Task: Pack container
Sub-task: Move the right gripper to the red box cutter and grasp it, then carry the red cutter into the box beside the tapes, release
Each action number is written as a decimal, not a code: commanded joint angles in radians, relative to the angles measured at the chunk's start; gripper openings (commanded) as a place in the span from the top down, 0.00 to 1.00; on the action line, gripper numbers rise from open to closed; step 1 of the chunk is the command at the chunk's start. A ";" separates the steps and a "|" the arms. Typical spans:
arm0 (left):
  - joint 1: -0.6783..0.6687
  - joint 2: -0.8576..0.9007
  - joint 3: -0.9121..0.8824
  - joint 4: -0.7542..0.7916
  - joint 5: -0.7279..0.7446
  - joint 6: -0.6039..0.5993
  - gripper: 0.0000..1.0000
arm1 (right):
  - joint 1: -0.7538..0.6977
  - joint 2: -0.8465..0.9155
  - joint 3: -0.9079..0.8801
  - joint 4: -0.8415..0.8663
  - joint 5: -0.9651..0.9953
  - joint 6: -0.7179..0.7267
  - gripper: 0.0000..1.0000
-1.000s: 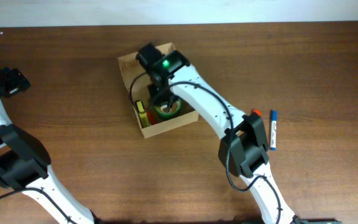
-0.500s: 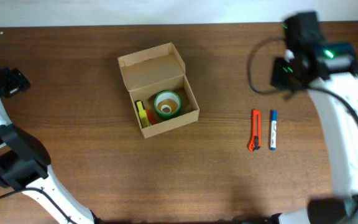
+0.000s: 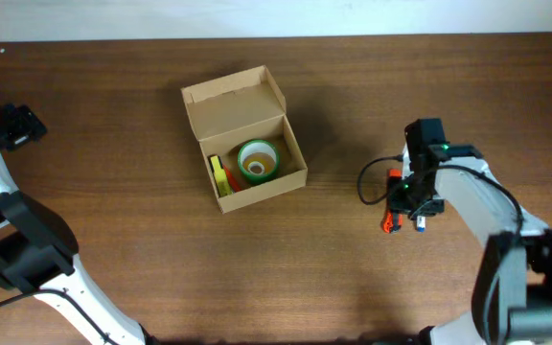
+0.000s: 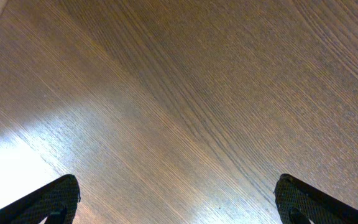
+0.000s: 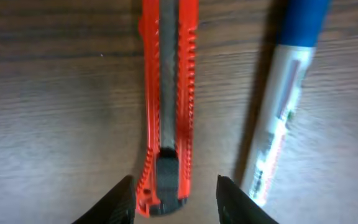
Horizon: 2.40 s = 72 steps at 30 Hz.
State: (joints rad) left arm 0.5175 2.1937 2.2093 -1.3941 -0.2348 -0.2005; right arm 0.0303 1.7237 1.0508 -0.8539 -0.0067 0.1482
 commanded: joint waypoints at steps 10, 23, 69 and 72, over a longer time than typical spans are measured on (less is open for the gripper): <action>0.000 -0.017 -0.002 -0.001 0.004 0.016 0.00 | -0.006 0.056 -0.002 0.117 -0.034 -0.009 0.49; 0.000 -0.017 -0.002 -0.001 0.004 0.015 0.00 | -0.005 0.107 0.027 0.113 -0.005 0.002 0.96; 0.000 -0.017 -0.002 -0.001 0.004 0.015 0.00 | 0.668 0.524 1.110 -0.400 0.093 -1.236 0.96; 0.000 -0.017 -0.002 -0.001 0.004 0.015 0.00 | 0.683 0.540 1.105 -0.438 0.057 -1.232 0.96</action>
State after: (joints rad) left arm 0.5175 2.1933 2.2089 -1.3945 -0.2348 -0.2005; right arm 0.6971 2.2471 2.1433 -1.2831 0.0772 -1.0775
